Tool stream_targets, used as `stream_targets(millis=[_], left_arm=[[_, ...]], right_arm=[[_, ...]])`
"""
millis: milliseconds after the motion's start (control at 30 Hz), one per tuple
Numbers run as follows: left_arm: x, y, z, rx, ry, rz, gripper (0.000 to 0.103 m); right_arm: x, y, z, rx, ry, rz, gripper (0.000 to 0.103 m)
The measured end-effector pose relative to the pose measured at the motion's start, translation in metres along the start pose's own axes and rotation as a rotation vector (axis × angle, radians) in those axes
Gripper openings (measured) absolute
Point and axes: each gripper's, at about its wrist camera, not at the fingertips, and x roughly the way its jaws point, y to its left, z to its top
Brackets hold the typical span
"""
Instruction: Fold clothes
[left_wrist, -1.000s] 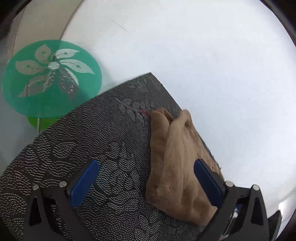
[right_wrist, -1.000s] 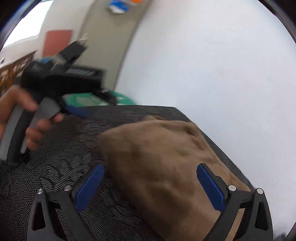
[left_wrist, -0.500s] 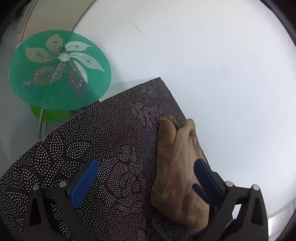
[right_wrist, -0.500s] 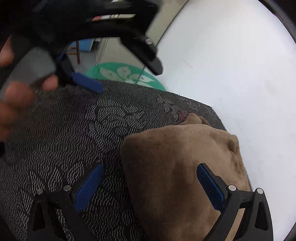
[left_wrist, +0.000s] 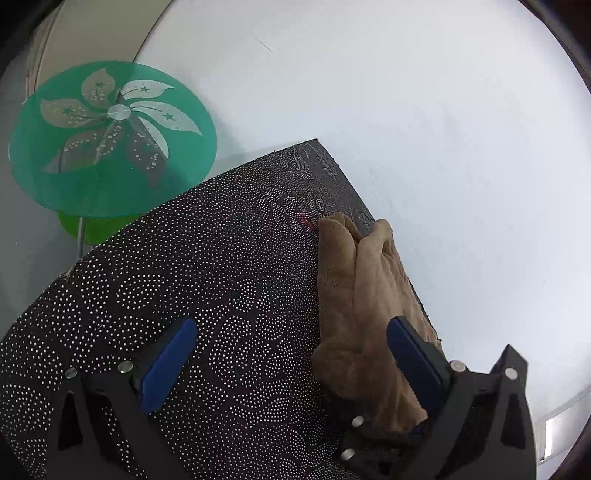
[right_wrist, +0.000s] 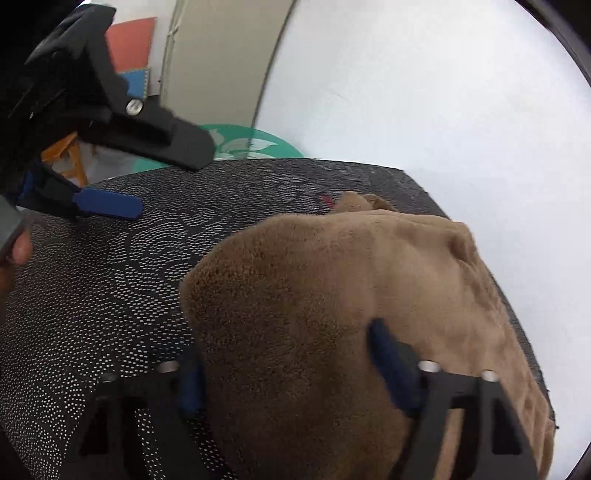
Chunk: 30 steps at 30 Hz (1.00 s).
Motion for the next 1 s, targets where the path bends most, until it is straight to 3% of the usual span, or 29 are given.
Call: stream_targets(millis=[167, 333, 400, 767, 900, 1000], left_arm=[[0.007, -0.004, 0.004, -0.005, 0.047, -0.046, 0.103], [0.026, -0.021, 0.012, -0.052, 0.178, -0.173, 0.103], [0.039, -0.034, 0.018, -0.038, 0.229, -0.184, 0.103], [0.141, -0.094, 0.068, -0.001, 0.479, -0.175, 0.103], [0.171, -0.116, 0.074, 0.104, 0.543, -0.100, 0.103], [0.189, -0.118, 0.076, 0.115, 0.564, -0.059, 0.103]], right_arm=[[-0.023, -0.010, -0.003, 0.063, -0.060, -0.044, 0.041], [-0.054, -0.022, -0.009, 0.117, -0.149, -0.116, 0.031], [-0.062, -0.029, -0.013, 0.147, -0.165, -0.124, 0.030], [-0.075, -0.032, -0.026, 0.151, -0.208, -0.133, 0.028], [-0.076, -0.023, -0.028, 0.124, -0.216, -0.130, 0.028], [-0.080, -0.024, -0.032, 0.118, -0.223, -0.132, 0.028]])
